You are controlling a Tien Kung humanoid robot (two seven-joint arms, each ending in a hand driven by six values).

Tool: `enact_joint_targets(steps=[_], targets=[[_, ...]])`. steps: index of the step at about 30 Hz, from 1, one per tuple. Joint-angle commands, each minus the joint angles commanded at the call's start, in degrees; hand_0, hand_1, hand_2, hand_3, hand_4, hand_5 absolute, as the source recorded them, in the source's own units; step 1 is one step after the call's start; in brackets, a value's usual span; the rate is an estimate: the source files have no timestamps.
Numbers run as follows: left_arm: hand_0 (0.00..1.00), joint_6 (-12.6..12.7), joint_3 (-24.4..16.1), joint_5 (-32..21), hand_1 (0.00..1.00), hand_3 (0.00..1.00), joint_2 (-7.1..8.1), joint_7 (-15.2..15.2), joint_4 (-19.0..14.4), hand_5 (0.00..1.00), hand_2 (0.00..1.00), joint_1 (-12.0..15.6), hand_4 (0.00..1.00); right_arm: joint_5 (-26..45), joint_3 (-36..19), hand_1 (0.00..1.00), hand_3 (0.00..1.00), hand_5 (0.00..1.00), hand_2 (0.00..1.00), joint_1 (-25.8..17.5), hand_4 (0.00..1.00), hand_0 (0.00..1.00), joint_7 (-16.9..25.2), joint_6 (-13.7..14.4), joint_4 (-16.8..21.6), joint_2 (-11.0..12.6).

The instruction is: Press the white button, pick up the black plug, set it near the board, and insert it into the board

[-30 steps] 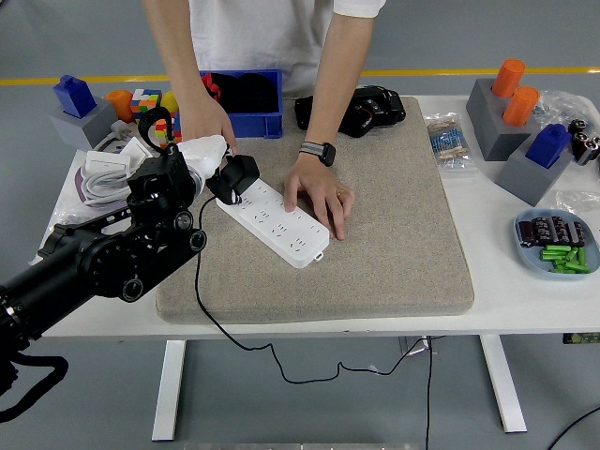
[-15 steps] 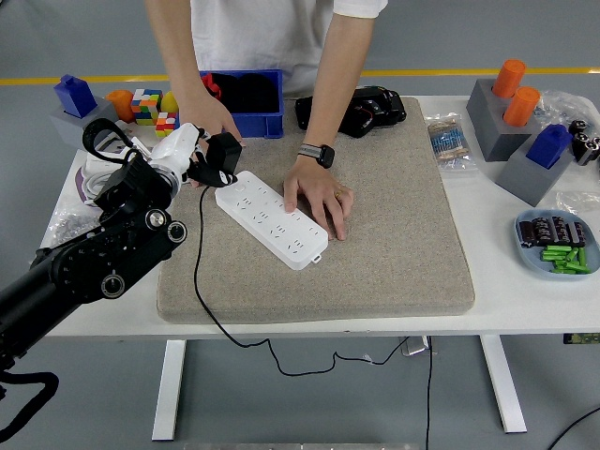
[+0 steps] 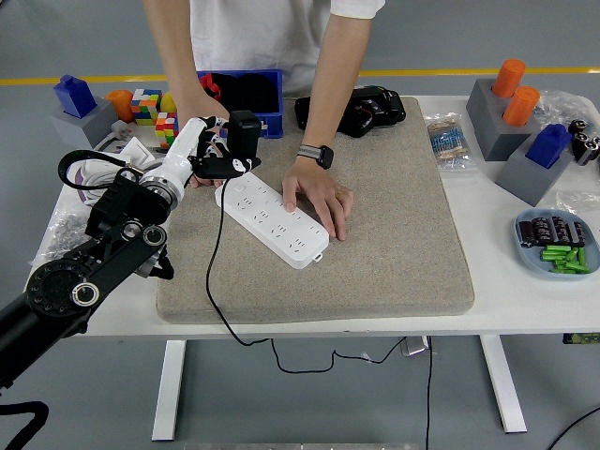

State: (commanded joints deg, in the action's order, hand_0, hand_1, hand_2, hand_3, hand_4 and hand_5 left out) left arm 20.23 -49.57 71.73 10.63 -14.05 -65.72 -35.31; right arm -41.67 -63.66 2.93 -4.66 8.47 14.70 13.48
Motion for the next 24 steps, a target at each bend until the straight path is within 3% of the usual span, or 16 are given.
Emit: enact_joint_targets(steps=[3, 4, 9, 10, 21, 22, 24], targets=[[0.08, 0.4, -1.2, 0.0, 0.112, 0.573, -0.25, 1.1, -0.1, 0.095, 0.219, 1.3, 0.631, 0.0, 0.0, 0.554, 0.539, 0.31, 0.531, -0.1, 0.641, 0.64, 0.0, 0.0, 0.0, -0.1], [0.077, 0.5, -1.5, -0.3, 0.114, 0.581, -0.33, 1.6, -0.1, 0.213, 0.216, 1.7, 0.713, 0.0, 0.0, 0.554, 0.539, 0.311, 0.531, -0.1, 0.641, 0.639, 0.0, 0.0, 0.0, -0.1], [0.077, -0.8, -2.5, -1.2, 0.114, 0.581, -0.54, 3.0, 0.7, 0.213, 0.216, 3.2, 0.713, 0.0, 0.0, 0.554, 0.539, 0.311, 0.531, -0.2, 0.641, 0.639, 0.1, 0.0, 0.0, -0.2], [0.11, -1.0, -2.5, -1.5, 0.205, 0.62, -0.52, 3.2, 0.7, 0.281, 0.313, 3.4, 0.784, 0.0, 0.0, 0.554, 0.54, 0.31, 0.531, -0.2, 0.641, 0.643, 0.1, 0.0, 0.0, -0.2], [0.12, -0.2, -3.3, -1.4, 0.248, 0.592, -0.68, 7.9, 0.7, 0.269, 0.357, 4.0, 0.815, 0.1, -0.1, 0.554, 0.539, 0.31, 0.531, 0.0, 0.641, 0.639, 0.4, 0.2, 0.1, -0.2], [0.093, 0.1, -3.3, -0.7, 0.218, 0.56, -0.71, 8.2, 0.7, 0.002, 0.309, 4.1, 0.757, 0.1, -0.1, 0.552, 0.538, 0.311, 0.53, 0.0, 0.641, 0.638, 0.4, 0.2, 0.1, -0.2], [0.093, 0.5, -3.5, 1.2, 0.218, 0.56, -0.73, 8.3, 0.7, 0.002, 0.309, 4.1, 0.757, 0.1, -0.1, 0.552, 0.538, 0.311, 0.53, -0.1, 0.641, 0.638, 0.4, 0.2, 0.0, -0.2]])
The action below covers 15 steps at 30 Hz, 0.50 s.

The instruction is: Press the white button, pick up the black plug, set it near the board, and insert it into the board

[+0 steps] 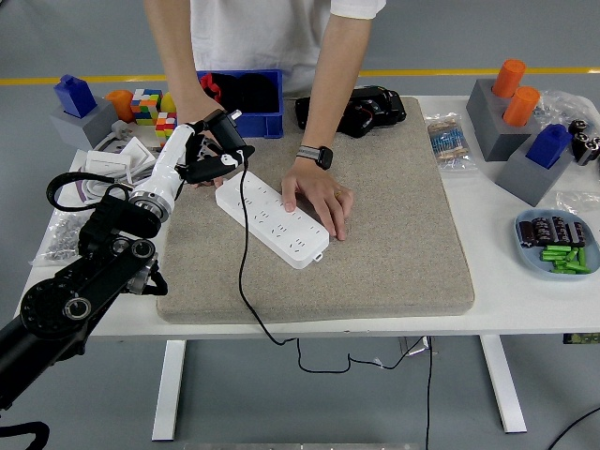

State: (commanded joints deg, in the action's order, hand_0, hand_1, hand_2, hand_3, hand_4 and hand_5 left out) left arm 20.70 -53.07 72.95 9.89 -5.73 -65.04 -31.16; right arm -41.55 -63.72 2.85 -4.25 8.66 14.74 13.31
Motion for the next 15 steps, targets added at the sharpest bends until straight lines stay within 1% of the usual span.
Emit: enact_joint_targets(steps=[3, 4, 9, 10, 11, 13, 15], targets=[[0.093, 0.0, -0.4, 3.1, 0.218, 0.56, 0.01, -0.9, 0.0, 0.002, 0.309, 0.0, 0.757, 0.0, 0.0, 0.552, 0.538, 0.311, 0.53, 0.0, 0.641, 0.638, 0.0, 0.0, 0.0, 0.0], [0.096, -0.1, -0.4, 3.9, 0.216, 0.575, 0.03, -1.2, 0.0, 0.002, 0.274, 0.0, 0.703, 0.0, 0.0, 0.552, 0.538, 0.311, 0.53, 0.0, 0.641, 0.638, 0.0, 0.0, 0.0, 0.0], [0.096, -3.5, -0.2, 11.1, 0.216, 0.575, 0.99, -6.4, -0.3, 0.002, 0.274, -0.9, 0.703, 0.0, -0.1, 0.551, 0.537, 0.31, 0.53, 0.0, 0.642, 0.643, 0.1, 0.0, 0.0, -0.1], [0.085, -5.1, 0.0, 13.0, 0.191, 0.569, 1.36, -8.4, -0.5, 0.002, 0.252, -1.3, 0.673, 0.0, -0.1, 0.551, 0.537, 0.311, 0.53, 0.0, 0.641, 0.639, 0.1, 0.0, 0.0, -0.1], [0.085, -6.3, 0.2, 14.3, 0.191, 0.569, 1.63, -9.9, -0.5, 0.002, 0.252, -1.8, 0.673, 0.0, -0.1, 0.551, 0.537, 0.311, 0.53, 0.0, 0.641, 0.639, 0.1, 0.1, 0.0, 0.0], [0.085, -9.9, 0.8, 17.8, 0.191, 0.569, 2.22, -14.3, -0.6, 0.002, 0.252, -3.0, 0.673, 0.0, -0.1, 0.551, 0.537, 0.311, 0.53, 0.0, 0.641, 0.639, 0.1, 0.1, 0.0, 0.0], [0.085, -13.2, 1.6, 20.1, 0.191, 0.569, 2.76, -18.6, -0.6, 0.002, 0.252, -4.4, 0.673, 0.0, 0.0, 0.551, 0.537, 0.311, 0.53, -0.1, 0.641, 0.639, 0.1, 0.1, 0.0, 0.1]])
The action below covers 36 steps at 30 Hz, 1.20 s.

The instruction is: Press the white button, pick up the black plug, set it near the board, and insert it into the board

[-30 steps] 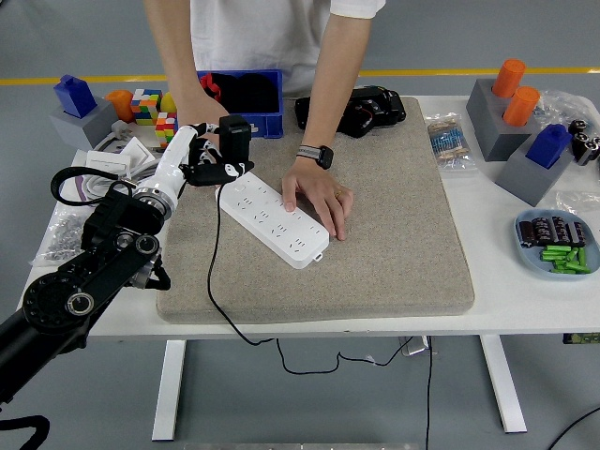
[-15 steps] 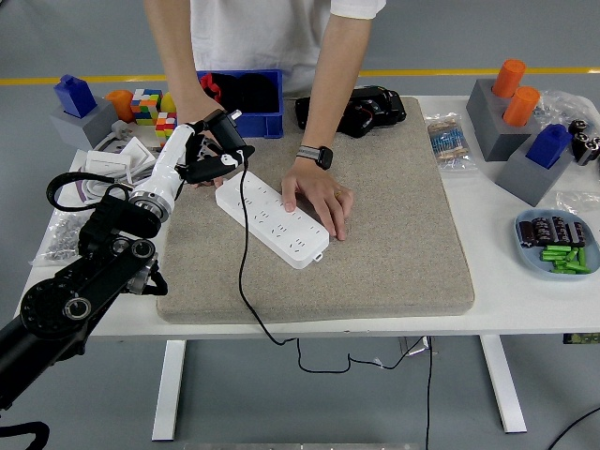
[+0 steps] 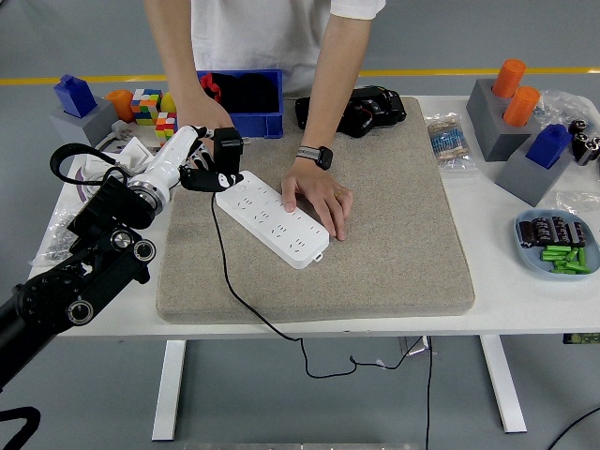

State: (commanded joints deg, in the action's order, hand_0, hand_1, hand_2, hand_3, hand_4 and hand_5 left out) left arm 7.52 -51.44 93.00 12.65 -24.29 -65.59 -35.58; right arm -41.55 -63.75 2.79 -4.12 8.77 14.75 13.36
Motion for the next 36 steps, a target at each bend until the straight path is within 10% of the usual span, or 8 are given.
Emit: enact_joint_targets(steps=[7, 23, 36], targets=[[0.078, -10.5, 4.5, 2.6, 0.172, 0.563, 0.73, -12.7, 2.4, 0.002, 0.234, -6.4, 0.615, 0.1, -0.1, 0.55, 0.536, 0.311, 0.53, 0.2, 0.641, 0.637, 0.1, 0.1, 0.0, 0.1], [0.075, -22.6, 21.3, 0.9, 0.163, 0.551, -2.01, -12.7, 8.9, 0.002, 0.228, -20.4, 0.573, 0.4, 0.7, 0.55, 0.535, 0.31, 0.53, 0.3, 0.641, 0.64, 0.1, 0.1, -0.1, 0.4], [0.073, -25.9, 25.6, 3.0, 0.153, 0.538, -6.06, -12.7, 18.7, 0.002, 0.221, -23.5, 0.534, 0.8, 1.6, 0.55, 0.534, 0.309, 0.53, 0.3, 0.641, 0.639, 0.0, 0.1, -0.2, 0.7]])
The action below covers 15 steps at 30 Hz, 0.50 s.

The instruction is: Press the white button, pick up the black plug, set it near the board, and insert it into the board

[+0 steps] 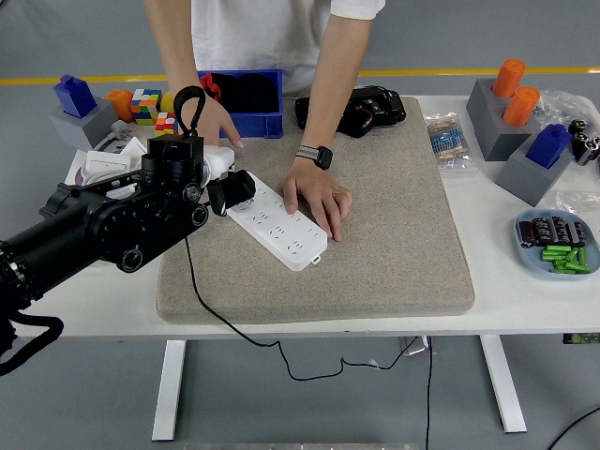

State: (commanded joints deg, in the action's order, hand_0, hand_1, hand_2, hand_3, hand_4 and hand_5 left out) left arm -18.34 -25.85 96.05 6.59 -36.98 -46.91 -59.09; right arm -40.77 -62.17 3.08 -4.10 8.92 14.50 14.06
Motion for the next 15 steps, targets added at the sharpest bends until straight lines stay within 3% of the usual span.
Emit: enact_joint_targets(steps=[12, 15], targets=[[0.07, -1.8, -1.2, 1.2, 0.148, 0.538, -3.09, 0.0, 4.2, 0.002, 0.22, -0.3, 0.516, -0.1, 0.3, 0.55, 0.535, 0.31, 0.53, 0.1, 0.641, 0.639, 0.1, 0.1, 0.2, 0.0], [0.069, -0.3, -3.7, 3.1, 0.143, 0.536, -3.02, 0.0, 4.3, 0.002, 0.21, 0.8, 0.511, -0.2, 0.1, 0.549, 0.534, 0.31, 0.53, 0.0, 0.641, 0.636, 0.1, 0.1, 0.3, 0.0]])
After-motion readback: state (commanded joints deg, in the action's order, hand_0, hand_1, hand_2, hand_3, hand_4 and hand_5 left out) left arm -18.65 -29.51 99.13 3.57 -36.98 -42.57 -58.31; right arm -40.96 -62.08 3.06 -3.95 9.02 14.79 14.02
